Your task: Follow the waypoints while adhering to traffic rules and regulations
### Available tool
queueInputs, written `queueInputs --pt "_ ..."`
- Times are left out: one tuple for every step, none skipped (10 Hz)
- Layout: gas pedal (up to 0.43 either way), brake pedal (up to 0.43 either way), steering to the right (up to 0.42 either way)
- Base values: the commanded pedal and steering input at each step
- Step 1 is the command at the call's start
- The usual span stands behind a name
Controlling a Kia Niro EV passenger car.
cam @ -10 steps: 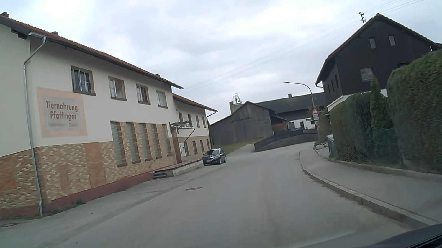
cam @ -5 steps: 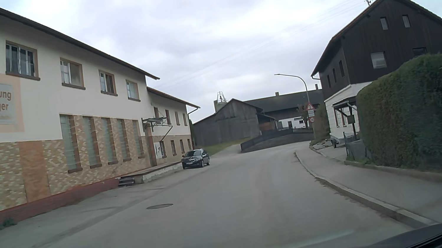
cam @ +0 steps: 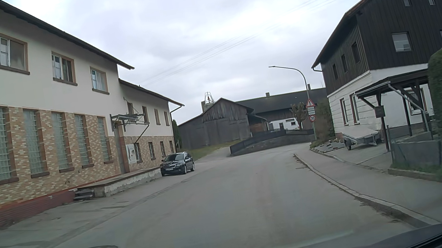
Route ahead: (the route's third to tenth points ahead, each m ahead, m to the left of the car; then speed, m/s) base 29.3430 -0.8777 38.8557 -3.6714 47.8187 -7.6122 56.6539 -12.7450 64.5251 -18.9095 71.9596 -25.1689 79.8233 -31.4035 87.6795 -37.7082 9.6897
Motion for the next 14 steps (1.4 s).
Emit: queueInputs --pt "0.000 0.000 0.029" --pt "0.000 0.000 0.028" --pt "0.000 0.000 0.027" --pt "0.000 0.000 0.026" --pt "0.000 0.000 0.026" --pt "0.000 0.000 0.028" --pt "0.000 0.000 0.033" --pt "0.008 0.000 0.035" --pt "0.008 0.000 0.036" --pt "0.008 0.000 0.036" --pt "0.008 0.000 0.036" --pt "0.008 0.000 0.036" --pt "0.008 0.000 0.036" --pt "0.008 0.000 0.036"
